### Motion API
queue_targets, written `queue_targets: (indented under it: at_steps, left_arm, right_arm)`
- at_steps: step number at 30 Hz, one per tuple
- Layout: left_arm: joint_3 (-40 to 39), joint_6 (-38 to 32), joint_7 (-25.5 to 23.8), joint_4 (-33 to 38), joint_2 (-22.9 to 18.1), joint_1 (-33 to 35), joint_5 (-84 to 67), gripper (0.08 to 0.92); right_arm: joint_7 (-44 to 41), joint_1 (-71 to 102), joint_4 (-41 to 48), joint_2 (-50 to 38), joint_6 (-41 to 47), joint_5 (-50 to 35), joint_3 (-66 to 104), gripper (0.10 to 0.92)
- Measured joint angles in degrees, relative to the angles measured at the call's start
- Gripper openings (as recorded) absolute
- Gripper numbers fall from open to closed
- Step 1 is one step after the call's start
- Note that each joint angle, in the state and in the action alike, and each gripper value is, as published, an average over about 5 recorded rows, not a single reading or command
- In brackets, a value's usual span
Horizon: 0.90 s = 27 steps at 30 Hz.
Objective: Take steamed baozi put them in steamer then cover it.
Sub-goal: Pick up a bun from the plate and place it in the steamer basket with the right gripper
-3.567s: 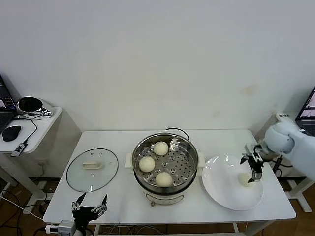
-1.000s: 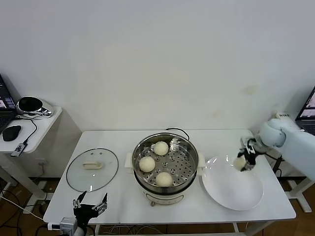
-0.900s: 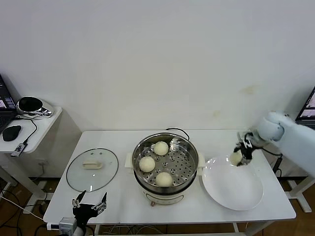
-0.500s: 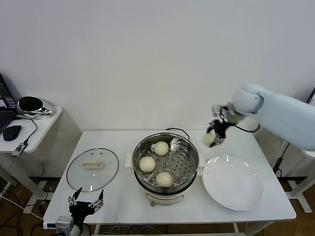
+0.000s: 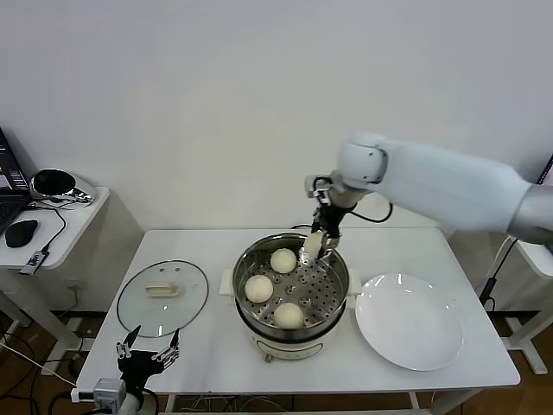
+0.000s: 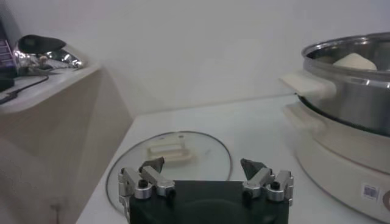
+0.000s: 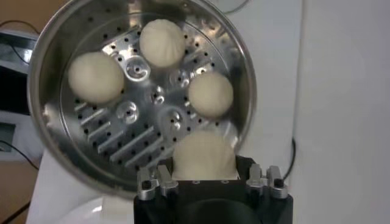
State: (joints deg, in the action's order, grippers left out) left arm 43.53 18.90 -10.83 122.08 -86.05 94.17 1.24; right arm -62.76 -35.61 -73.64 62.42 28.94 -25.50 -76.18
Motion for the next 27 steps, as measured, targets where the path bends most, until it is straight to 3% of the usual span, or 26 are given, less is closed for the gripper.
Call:
queue_targets:
  at_steps: [27]
  left_arm:
    - [-0.43,0.43,-0.58,-0.35,-0.37,-0.88,-0.31,0.823]
  right_arm:
    - [0.34,3.82,-1.12,3.01,1.81,3.56,-5.29,0.632]
